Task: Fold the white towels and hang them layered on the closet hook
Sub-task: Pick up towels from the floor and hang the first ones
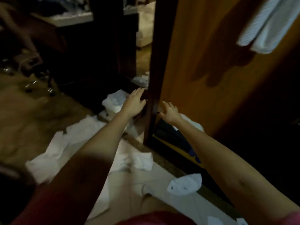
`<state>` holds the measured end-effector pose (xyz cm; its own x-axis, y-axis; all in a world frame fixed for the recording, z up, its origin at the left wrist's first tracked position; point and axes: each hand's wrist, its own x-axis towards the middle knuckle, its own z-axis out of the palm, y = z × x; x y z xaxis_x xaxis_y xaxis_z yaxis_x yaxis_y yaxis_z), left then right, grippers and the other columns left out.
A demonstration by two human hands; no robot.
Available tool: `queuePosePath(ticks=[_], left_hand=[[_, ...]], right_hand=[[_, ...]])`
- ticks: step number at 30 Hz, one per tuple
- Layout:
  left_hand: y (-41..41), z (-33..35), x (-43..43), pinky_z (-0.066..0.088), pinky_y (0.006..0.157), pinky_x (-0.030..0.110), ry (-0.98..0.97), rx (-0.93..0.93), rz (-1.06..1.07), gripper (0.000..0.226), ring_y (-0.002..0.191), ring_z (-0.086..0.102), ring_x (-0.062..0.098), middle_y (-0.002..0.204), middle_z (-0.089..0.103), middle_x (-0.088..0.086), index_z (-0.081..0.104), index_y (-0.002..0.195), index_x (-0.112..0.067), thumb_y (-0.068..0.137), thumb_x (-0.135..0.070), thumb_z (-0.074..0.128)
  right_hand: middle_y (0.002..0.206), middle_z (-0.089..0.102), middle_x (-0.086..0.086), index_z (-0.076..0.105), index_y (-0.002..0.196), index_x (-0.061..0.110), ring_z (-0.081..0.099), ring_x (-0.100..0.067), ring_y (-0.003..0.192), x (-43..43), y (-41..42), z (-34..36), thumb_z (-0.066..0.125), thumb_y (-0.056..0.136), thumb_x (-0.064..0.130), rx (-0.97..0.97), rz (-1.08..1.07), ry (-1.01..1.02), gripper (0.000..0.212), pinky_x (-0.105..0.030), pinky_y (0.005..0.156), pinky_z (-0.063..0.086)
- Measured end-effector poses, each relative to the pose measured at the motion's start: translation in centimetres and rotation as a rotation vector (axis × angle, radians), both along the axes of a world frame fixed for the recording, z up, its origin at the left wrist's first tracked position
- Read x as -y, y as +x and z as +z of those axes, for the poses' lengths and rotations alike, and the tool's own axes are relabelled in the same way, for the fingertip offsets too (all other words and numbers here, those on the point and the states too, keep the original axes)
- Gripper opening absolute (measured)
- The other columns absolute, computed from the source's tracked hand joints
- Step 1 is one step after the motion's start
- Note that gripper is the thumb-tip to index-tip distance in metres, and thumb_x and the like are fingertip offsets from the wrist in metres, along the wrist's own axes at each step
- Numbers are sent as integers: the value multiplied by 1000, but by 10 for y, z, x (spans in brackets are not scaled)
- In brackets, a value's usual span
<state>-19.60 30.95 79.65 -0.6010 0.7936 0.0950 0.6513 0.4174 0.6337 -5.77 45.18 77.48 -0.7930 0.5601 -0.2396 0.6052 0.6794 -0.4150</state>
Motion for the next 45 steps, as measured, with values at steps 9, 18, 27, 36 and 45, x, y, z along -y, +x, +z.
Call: queuePosePath(ticks=[9, 18, 27, 36, 45], left_hand=[[-35, -123, 239, 12, 120, 37, -198, 268, 496, 59, 149, 15, 27, 160, 21, 12, 28, 152, -11, 101, -30, 50], [-73, -223, 387, 14, 118, 35, -411, 473, 698, 58, 147, 21, 28, 158, 28, 15, 30, 151, -7, 101, -29, 50], [-93, -367, 426, 32, 103, 36, -379, 713, 716, 41, 126, 48, 37, 136, 54, 23, 50, 135, 3, 97, -13, 54], [-97, -652, 450, 31, 111, 36, -357, 1021, 889, 55, 137, 37, 31, 151, 38, 16, 38, 146, -5, 98, -28, 54], [-69, -860, 474, 37, 109, 44, -281, 1054, 1193, 68, 132, 40, 38, 143, 42, 24, 30, 147, 0, 93, -24, 63]], right_hand=[[160, 20, -16, 16, 156, 11, 18, -35, 147, 172, -102, -95, 52, 99, 39, 249, 466, -13, 72, -47, 117, 21], [158, 27, -15, 20, 155, 14, 25, -36, 144, 278, -189, -196, 55, 98, 33, 482, 607, -187, 70, -51, 115, 26], [156, 31, -17, 25, 153, 8, 29, -34, 143, 330, -229, -346, 57, 98, 30, 644, 576, -251, 67, -46, 114, 28], [152, 38, -17, 29, 152, 9, 36, -34, 139, 363, -256, -608, 58, 97, 28, 712, 691, -251, 65, -39, 110, 29], [152, 34, -21, 20, 155, 13, 35, -38, 137, 413, -266, -824, 62, 94, 36, 658, 730, -331, 78, -45, 110, 32]])
